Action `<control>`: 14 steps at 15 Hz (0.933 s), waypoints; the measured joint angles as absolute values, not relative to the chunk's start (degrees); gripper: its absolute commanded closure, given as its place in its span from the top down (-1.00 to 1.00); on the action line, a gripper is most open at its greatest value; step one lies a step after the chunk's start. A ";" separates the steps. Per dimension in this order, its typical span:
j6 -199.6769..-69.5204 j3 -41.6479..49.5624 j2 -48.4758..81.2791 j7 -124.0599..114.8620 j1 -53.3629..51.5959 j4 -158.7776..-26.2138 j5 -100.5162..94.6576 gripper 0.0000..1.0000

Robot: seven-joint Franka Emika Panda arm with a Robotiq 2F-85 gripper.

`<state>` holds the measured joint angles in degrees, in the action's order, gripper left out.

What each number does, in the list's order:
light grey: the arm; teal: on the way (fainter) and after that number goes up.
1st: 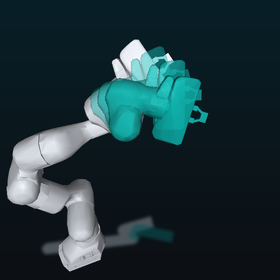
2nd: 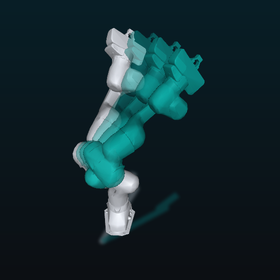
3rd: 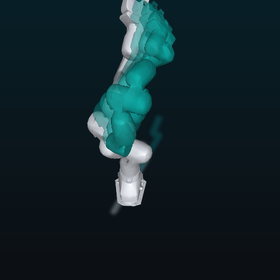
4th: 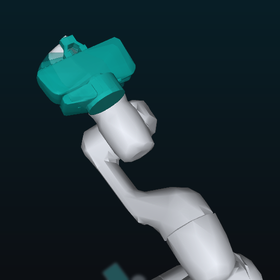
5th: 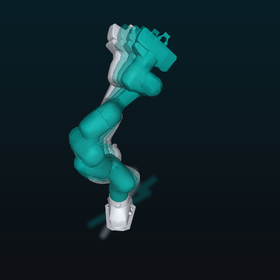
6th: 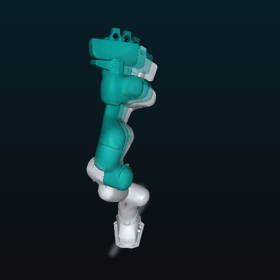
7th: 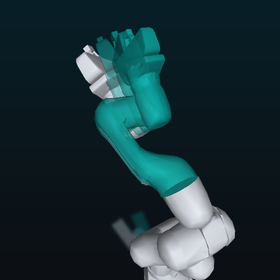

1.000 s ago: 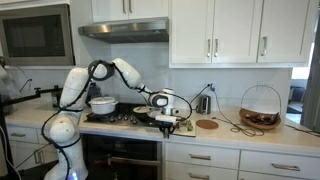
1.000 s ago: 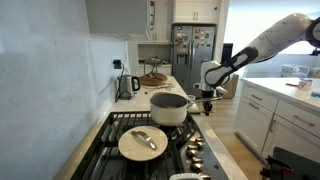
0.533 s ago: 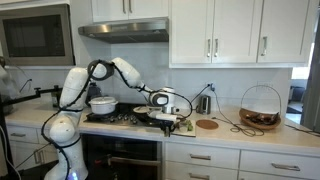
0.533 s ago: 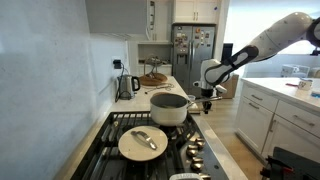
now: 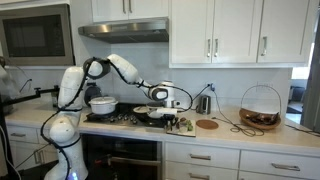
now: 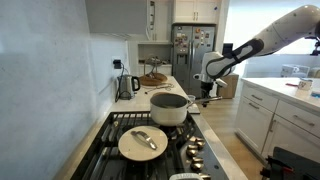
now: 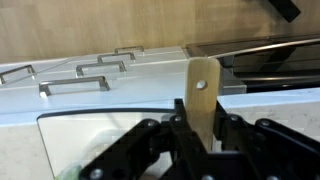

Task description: Pick up the wooden spatula from the chopping board and use it to stir the contents in the pot, place the spatula back on the chopping board

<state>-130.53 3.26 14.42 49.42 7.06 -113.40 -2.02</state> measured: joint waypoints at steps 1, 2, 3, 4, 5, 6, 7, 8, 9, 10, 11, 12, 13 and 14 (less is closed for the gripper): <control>-130.53 3.26 13.99 49.42 7.06 -113.38 -2.02 -0.86; -130.53 3.26 13.61 49.42 7.06 -113.36 -2.02 -0.86; -130.53 3.26 13.22 49.42 7.06 -113.34 -2.02 -0.86; -130.53 3.26 12.86 49.42 7.06 -113.31 -2.08 -0.86; -130.53 3.26 12.51 49.42 7.06 -113.26 -2.12 -0.86; -130.53 3.28 12.21 49.42 7.06 -113.20 -2.17 -0.86; -130.52 3.32 11.89 49.42 7.06 -113.15 -2.23 -0.86; -130.53 3.39 11.56 49.42 7.06 -113.13 -2.30 -0.86; -130.53 3.48 11.21 49.42 7.07 -113.11 -2.37 -0.86; -130.53 3.58 10.84 49.42 7.07 -113.10 -2.52 -0.86; -130.52 3.65 10.46 49.42 7.07 -113.10 -2.79 -0.86; -130.52 3.71 10.02 49.42 7.08 -113.10 -3.22 -0.86; -130.52 3.75 9.51 49.42 7.08 -113.10 -3.66 -0.86; -130.52 3.77 8.94 49.42 7.08 -113.10 -4.09 -0.86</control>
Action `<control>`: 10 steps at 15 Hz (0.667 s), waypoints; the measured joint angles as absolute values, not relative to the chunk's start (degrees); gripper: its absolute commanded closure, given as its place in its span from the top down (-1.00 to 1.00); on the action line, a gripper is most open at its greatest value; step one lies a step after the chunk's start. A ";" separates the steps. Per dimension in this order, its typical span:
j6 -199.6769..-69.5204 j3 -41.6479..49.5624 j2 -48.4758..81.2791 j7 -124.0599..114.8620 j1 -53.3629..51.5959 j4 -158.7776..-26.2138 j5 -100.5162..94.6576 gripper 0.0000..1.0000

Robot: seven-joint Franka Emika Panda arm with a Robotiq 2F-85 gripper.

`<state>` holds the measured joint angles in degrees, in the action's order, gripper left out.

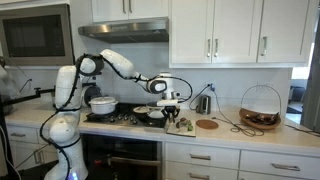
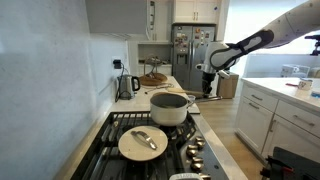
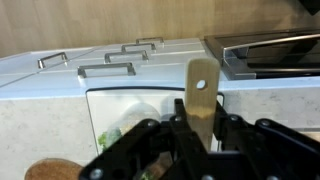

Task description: Pick up the wooden spatula from the chopping board and use it to stir the contents in the pot, place the spatula back on the chopping board

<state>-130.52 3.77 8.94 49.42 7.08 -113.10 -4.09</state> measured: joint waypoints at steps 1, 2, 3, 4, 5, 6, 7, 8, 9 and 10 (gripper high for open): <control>-130.51 3.77 8.29 49.42 7.06 -113.11 -4.44 -0.86; -130.45 3.77 7.55 49.42 7.02 -113.14 -4.89 -0.86; -130.30 3.76 6.73 49.24 6.94 -113.20 -5.70 -0.86; -129.94 3.71 5.83 48.98 6.82 -113.27 -6.65 -0.86; -129.30 3.65 4.81 48.61 6.65 -113.36 -7.68 -0.86; -128.54 3.64 3.67 47.84 6.37 -113.55 -8.74 -0.86; -127.48 3.61 2.41 47.17 6.07 -113.82 -9.66 -0.86; -126.13 3.57 1.05 46.31 5.74 -114.11 -10.78 -0.86; -124.69 3.55 -0.32 45.31 5.37 -114.45 -11.88 -0.86; -123.05 3.51 -1.80 44.31 5.03 -114.91 -13.00 -0.86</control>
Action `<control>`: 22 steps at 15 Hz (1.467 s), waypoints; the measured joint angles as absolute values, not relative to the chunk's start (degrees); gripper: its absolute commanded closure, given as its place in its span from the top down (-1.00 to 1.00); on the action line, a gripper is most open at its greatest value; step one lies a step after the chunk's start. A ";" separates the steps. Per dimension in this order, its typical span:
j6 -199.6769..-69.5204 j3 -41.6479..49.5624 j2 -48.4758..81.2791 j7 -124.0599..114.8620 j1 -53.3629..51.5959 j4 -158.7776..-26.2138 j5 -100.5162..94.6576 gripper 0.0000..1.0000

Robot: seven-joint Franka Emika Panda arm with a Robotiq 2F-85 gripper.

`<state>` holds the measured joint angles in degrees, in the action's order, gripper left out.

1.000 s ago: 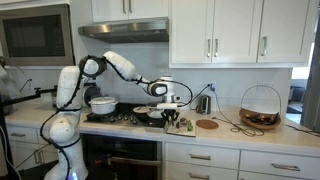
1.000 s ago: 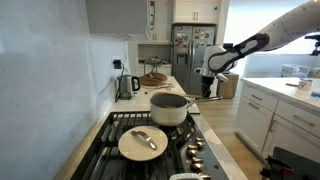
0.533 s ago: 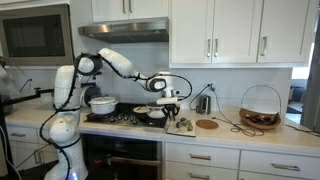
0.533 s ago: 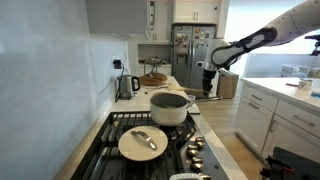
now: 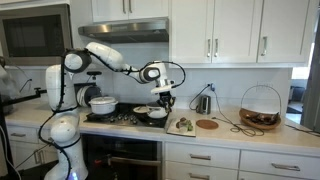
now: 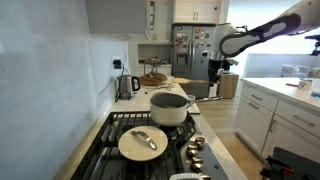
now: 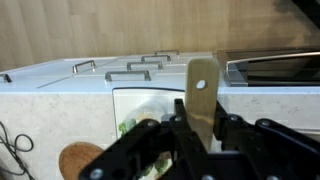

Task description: Pick up the wooden spatula from the chopping board and use it to stir the contents in the pot, place the spatula back on the chopping board

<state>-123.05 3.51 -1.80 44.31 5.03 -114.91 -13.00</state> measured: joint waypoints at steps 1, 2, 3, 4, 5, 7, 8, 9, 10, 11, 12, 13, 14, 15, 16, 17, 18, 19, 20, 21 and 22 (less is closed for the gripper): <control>-121.08 3.48 -3.25 43.32 4.64 -115.35 -13.98 -0.86; -118.89 3.38 -4.71 42.12 4.31 -115.70 -15.15 -0.86; -116.62 3.30 -6.09 40.64 3.97 -116.01 -16.32 -0.86; -114.24 3.10 -7.42 39.05 3.75 -116.29 -17.40 -0.86; -111.89 2.86 -8.72 37.74 3.62 -116.49 -18.15 -0.86; -107.69 2.65 -11.22 36.01 3.19 -116.89 -19.04 -0.86; -105.89 2.60 -12.38 35.51 2.99 -117.04 -19.20 -0.86; -104.31 2.57 -13.52 35.23 2.78 -117.19 -19.22 -0.86; -102.94 2.57 -14.70 34.56 2.51 -117.46 -19.31 -0.44; -101.64 2.50 -15.81 34.23 2.29 -117.80 -19.44 -0.44; -100.85 2.40 -16.79 33.93 2.16 -118.17 -19.52 -0.44; -100.53 2.33 -17.49 33.62 2.06 -118.49 -19.55 -0.44; -100.44 2.33 -17.83 33.51 1.96 -118.67 -19.56 -0.44; -100.43 2.33 -17.92 33.49 1.94 -118.81 -19.58 -0.44; -100.43 2.33 -17.92 33.49 1.94 -118.95 -19.60 -0.44; -100.43 2.33 -17.92 33.48 1.94 -119.09 -19.62 -0.44; -100.43 2.33 -17.92 33.48 1.94 -119.18 -19.63 -0.44; -100.43 2.33 -17.92 33.47 1.93 -119.21 -19.64 -0.44; -100.43 2.33 -17.92 33.47 1.93 -119.21 -19.64 -0.44; -100.43 2.33 -17.92 33.47 1.93 -119.21 -19.65 -0.44; -100.43 2.33 -17.92 33.47 1.93 -119.21 -19.65 -0.44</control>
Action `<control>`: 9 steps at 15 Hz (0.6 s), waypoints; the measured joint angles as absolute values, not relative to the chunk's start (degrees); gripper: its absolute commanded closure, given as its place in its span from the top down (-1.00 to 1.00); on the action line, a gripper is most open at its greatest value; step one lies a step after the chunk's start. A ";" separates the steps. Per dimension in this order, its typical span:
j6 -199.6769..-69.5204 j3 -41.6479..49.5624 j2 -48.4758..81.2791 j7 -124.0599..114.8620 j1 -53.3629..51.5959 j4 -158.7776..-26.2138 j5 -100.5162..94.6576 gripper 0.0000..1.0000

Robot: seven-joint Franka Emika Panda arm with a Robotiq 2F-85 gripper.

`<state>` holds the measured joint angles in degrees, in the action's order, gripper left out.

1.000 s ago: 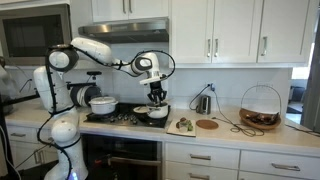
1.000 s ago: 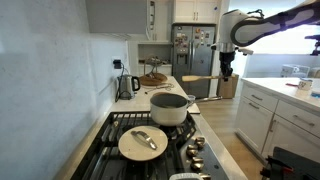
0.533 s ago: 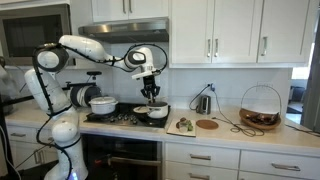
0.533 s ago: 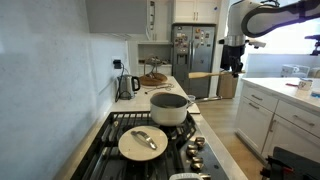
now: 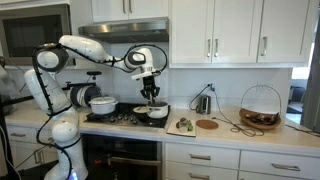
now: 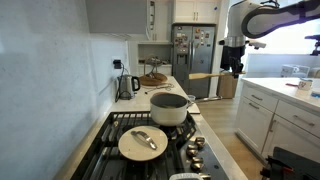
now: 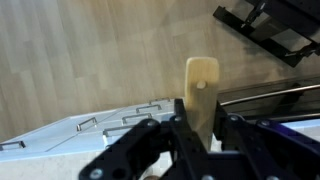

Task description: Pick up the wooden spatula from the chopping board and use it to stir the contents in the pot, place the spatula back on the chopping board

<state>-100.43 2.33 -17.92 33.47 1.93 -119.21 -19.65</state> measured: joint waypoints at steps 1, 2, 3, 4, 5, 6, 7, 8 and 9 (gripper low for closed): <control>-100.43 2.33 -17.92 33.47 1.93 -119.21 -19.65 -0.44; -100.43 2.33 -17.92 33.47 1.93 -119.21 -19.66 -0.86; -100.43 2.33 -17.92 33.47 1.93 -119.21 -19.66 -0.86; -100.43 2.34 -17.92 33.48 1.82 -119.20 -19.66 -0.86; -100.38 2.34 -17.92 33.52 1.56 -119.12 -19.66 -0.86; -100.05 2.27 -17.91 33.57 1.13 -118.90 -19.75 -0.86; -99.49 2.05 -17.89 33.58 0.61 -118.47 -19.97 -0.86; -98.46 1.60 -17.80 33.61 -0.03 -117.76 -20.40 -0.86; -97.00 0.91 -17.62 33.61 -0.68 -116.84 -21.28 -0.86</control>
